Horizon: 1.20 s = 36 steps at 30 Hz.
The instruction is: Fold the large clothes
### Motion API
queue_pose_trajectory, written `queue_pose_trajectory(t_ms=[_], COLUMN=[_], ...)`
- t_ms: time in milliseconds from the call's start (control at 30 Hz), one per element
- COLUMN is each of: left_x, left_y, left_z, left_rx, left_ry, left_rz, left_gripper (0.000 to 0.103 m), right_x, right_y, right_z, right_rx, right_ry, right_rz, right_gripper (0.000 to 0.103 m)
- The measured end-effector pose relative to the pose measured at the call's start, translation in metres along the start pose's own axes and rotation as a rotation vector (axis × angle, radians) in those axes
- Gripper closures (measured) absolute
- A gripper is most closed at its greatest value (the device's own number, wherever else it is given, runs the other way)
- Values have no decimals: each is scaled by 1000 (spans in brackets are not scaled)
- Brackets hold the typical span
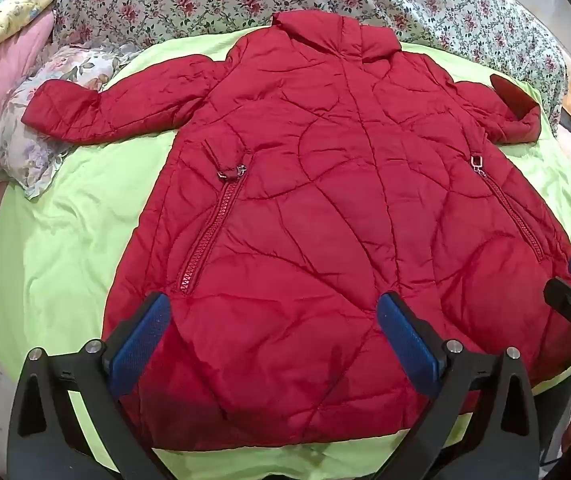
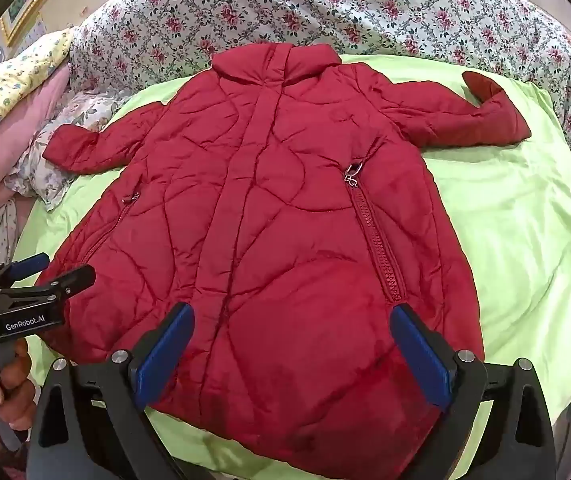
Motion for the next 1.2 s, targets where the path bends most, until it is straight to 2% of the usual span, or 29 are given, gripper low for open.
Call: queue_pose_trajectory(t_ms=[700,1200], left_x=[-2,1], left_y=[-1,-1], left_z=[1,0], left_rx=[-16,31], left_ry=[11,-11], left_rz=[1,-1], left_gripper=[0,0], right_x=[-2,-1], right_y=[-2,-3], right_z=[-2,-3], right_rx=[5,-3], right_ry=[-13,-8], right_rz=[3,6], right_gripper=[4,4])
Point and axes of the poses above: each gripper's, at about its wrist camera, not at the fingertips, and z roughly the way its jaws point, x to its right, y to its underside, the point moved 4 cm from there along z, roughly the way its jaws point, and after that the axes turned 13 degrees about -y, right-handed, at the moved point
